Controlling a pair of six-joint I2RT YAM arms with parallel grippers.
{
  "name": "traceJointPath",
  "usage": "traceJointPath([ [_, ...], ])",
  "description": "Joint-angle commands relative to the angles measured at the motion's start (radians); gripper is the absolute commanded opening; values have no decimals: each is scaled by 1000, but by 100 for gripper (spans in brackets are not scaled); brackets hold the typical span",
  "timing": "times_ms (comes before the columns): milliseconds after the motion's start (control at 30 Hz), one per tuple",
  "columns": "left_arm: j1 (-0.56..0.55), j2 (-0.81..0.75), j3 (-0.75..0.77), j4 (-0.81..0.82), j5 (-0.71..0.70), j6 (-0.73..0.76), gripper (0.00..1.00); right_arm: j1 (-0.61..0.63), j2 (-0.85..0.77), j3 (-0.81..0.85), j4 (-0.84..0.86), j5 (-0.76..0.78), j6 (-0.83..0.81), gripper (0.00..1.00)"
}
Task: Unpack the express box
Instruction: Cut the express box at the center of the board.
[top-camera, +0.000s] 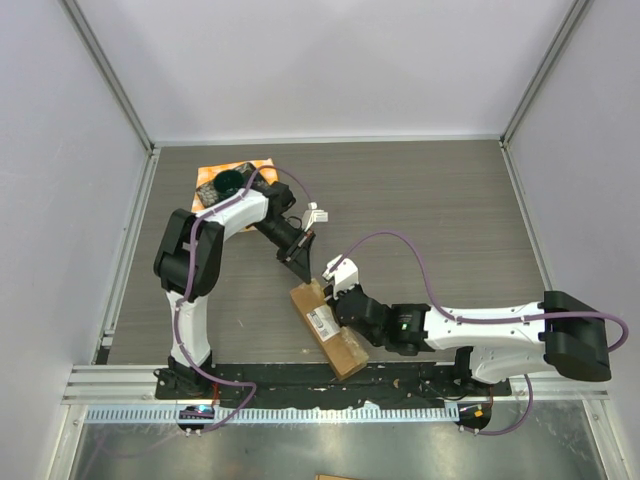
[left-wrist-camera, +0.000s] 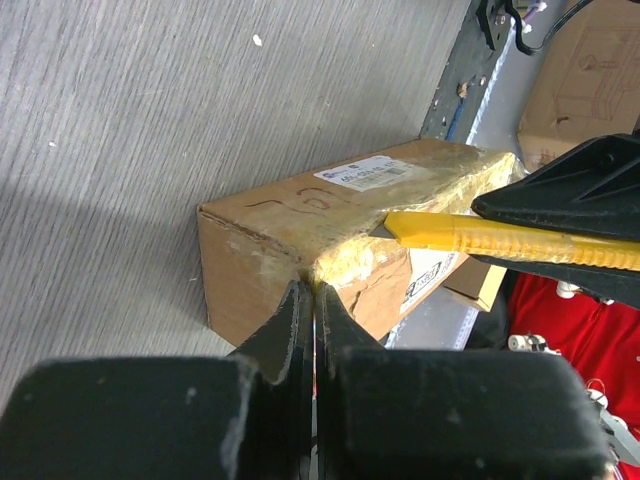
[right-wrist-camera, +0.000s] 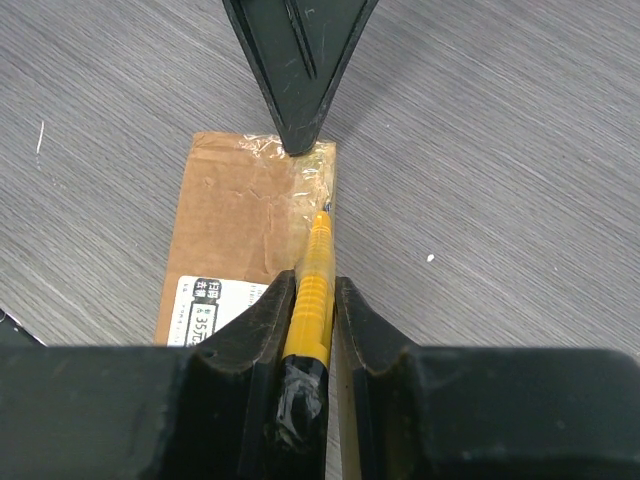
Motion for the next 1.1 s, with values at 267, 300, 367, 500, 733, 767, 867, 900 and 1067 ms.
traceJointPath([
  [267,-14,-11,-100,196,-139,-131,0,41,-66,17,-186,-102,99,1],
  [300,-14,-14,-104,197,-141,-134,0,46,-66,14,-193,-103,108,1],
  [367,-14,-23,-107,199,-155,-134,0,61,-68,11,-209,-102,130,1],
  [500,-14,-34,-121,204,-176,-126,0,101,-70,13,-244,-80,167,1],
  [733,-16,-47,-139,213,-211,-120,0,176,-114,36,-354,-33,248,1],
  [767,-16,-49,-139,213,-215,-120,0,185,-119,42,-368,-22,262,1],
  [867,-16,-57,-142,213,-227,-117,0,225,-132,48,-413,1,305,1],
  [900,-18,-57,-142,213,-230,-115,0,233,-137,50,-422,7,314,1],
  [1067,-18,-57,-144,210,-225,-117,0,262,-145,63,-442,32,345,1],
])
